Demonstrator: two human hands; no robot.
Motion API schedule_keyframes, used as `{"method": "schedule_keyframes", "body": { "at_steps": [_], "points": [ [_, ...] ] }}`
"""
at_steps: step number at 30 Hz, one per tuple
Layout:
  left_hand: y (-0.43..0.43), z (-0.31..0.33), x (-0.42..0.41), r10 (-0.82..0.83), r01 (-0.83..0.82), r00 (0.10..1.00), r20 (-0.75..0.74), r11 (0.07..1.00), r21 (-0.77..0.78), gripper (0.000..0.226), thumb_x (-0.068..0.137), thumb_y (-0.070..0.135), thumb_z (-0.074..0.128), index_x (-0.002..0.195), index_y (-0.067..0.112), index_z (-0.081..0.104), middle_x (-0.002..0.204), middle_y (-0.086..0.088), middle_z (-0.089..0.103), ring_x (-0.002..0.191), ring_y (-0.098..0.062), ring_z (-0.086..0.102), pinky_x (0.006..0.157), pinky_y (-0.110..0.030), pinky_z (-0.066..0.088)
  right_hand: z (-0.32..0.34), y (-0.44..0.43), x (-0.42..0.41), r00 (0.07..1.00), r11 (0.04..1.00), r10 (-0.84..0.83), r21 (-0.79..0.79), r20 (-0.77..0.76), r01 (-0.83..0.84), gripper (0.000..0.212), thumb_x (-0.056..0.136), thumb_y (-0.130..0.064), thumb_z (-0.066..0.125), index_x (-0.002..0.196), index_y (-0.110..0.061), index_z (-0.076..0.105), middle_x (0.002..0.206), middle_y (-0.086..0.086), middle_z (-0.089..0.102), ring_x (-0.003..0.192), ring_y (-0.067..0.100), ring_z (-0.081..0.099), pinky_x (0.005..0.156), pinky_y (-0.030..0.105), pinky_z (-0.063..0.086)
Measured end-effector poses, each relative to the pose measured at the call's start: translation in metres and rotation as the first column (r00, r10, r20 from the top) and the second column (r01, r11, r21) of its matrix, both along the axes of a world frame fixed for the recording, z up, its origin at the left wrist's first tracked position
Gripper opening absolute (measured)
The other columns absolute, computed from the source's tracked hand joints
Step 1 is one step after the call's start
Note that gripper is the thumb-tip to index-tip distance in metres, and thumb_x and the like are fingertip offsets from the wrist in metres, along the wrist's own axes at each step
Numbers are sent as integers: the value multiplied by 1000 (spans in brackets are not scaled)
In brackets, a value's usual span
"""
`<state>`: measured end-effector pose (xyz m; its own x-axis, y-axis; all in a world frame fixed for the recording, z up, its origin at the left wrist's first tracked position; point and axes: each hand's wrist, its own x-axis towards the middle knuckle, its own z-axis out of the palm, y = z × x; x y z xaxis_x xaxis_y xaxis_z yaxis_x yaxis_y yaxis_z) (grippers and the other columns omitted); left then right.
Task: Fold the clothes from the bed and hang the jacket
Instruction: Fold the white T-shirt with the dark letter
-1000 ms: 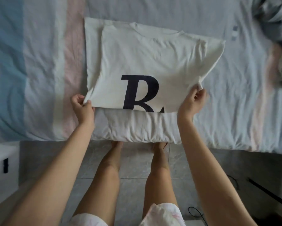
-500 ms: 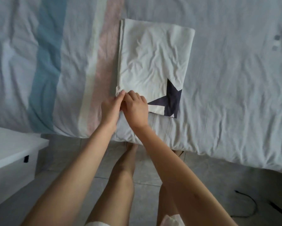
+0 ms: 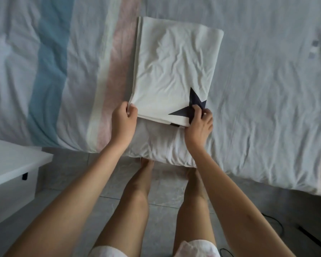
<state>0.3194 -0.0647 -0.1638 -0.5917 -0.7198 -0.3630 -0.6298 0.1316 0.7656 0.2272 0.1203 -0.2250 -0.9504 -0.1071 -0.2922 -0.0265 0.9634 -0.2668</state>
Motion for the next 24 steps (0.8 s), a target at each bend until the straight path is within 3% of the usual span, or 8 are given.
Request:
{"method": "schedule_keyframes", "body": {
  "at_steps": [2,4,8,11,15,19,21,24],
  "points": [
    [1,8,-2,16,-18,999,-34,999,-37,32,96,19,43,67,5,40,66,-28,45,61,-33,42,57,-34,31,8,20,-8,994,986,-102,-128,51,107,66,76,8,49,133,-25,44,128,6,44,106,28,51,87,38,43],
    [5,26,-8,28,-35,993,-118,998,-59,30,95,17,41,65,14,36,61,-17,37,58,-16,36,56,-27,28,29,29,-14,969,891,-163,-394,185,225,62,76,8,44,129,-23,48,119,-9,56,103,17,58,79,35,49],
    [16,79,-28,212,-211,899,-382,976,46,22,92,15,34,74,26,39,68,6,38,61,3,37,62,-16,33,102,29,-26,966,640,-259,-745,22,189,53,64,11,37,105,-12,61,93,-13,65,88,1,60,76,19,47],
    [3,89,-53,286,-229,887,-362,954,192,21,95,20,36,79,22,51,74,3,49,69,-9,47,65,-28,41,127,17,-49,938,568,-329,-770,110,290,43,64,0,38,93,-10,67,81,-9,67,76,3,61,67,19,45],
    [-28,107,-129,299,-233,914,-275,940,249,24,100,11,33,91,10,55,82,-3,57,68,-8,56,66,-23,48,157,-21,-121,924,520,-318,-775,213,358,42,66,-2,37,89,-13,70,74,-6,67,69,3,62,67,26,48],
    [-80,189,-219,228,-219,802,-551,972,83,31,100,11,36,75,23,50,74,3,52,65,-6,53,69,-30,48,244,-70,-201,952,380,-305,-919,-21,102,41,75,6,36,93,-14,67,82,-8,67,78,-1,62,73,16,47],
    [-90,217,-236,177,-217,741,-647,976,19,30,99,13,37,77,25,51,73,4,53,65,-6,52,67,-29,47,268,-78,-217,942,327,-316,-945,-109,1,45,71,7,34,92,-17,67,85,-7,68,82,4,63,76,19,49],
    [-101,227,-239,62,-205,745,-664,969,-139,25,97,17,38,78,26,51,71,7,53,61,-3,50,64,-27,44,281,-82,-229,918,296,-367,-954,-153,-41,50,63,4,33,88,-20,68,85,-7,68,83,8,62,74,25,50]
  ]
}}
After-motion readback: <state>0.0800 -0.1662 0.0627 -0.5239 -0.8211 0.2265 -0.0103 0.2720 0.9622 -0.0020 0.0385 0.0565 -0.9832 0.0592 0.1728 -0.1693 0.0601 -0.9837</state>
